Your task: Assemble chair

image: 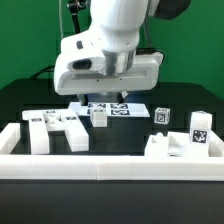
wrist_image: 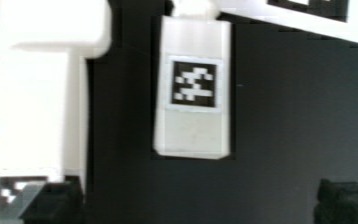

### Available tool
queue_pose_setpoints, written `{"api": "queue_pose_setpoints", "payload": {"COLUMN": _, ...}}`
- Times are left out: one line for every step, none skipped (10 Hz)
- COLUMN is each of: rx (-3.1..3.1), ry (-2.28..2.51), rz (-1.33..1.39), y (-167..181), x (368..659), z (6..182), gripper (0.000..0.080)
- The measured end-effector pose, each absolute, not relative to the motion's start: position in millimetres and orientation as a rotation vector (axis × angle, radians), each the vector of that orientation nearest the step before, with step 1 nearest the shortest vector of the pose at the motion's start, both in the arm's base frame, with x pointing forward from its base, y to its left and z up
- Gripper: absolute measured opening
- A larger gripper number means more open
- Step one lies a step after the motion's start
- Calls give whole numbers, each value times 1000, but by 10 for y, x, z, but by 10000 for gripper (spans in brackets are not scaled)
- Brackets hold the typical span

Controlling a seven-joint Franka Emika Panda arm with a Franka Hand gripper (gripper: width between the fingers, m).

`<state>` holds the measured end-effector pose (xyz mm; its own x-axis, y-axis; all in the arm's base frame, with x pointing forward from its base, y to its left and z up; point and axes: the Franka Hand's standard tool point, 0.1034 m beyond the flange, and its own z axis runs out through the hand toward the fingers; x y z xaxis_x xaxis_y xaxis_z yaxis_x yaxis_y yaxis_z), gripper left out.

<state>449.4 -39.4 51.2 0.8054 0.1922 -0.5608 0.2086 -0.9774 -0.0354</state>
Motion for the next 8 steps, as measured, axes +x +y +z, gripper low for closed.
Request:
{"api": "queue_pose_setpoints", "payload": {"rx": 2922, "ry": 322, "rz": -1043, "y": -376, "x": 4432, "z": 518, "gripper": 649}}
{"api": "queue_pose_setpoints", "payload": {"rx": 2884, "ry": 315, "rz": -1145, "y": -376, "x": 4434, "z": 498, "gripper": 649}}
{"api": "queue_pose_setpoints", "payload": {"rx": 2843, "ry": 308, "rz": -1243, "y": -373, "x": 4428, "z": 473, "gripper": 649}}
{"api": "queue_pose_setpoints", "payload": {"rx": 2816, "ry": 298, "rz": -1300, "y": -394, "x": 4407, "z": 422, "gripper": 649}}
{"api": "queue_pose_setpoints", "payload": {"rx": 2765, "ry": 298, "rz": -1389, "y": -408, "x": 4346, "z": 404, "gripper": 649}}
{"api": "queue_pose_setpoints", "payload": {"rx": 2717, "ry": 296, "rz": -1460, "y": -423, "x": 4331, "z": 381, "gripper": 649}}
{"api": "queue_pose_setpoints", "payload": {"rx": 2722, "ry": 296, "rz": -1442, "y": -439, "x": 4371, "z": 338, "gripper": 649}}
{"api": "queue_pose_setpoints", "payload": {"rx": 2722, "ry": 290, "rz": -1442, "y": -454, "x": 4359, "z": 333, "gripper": 649}}
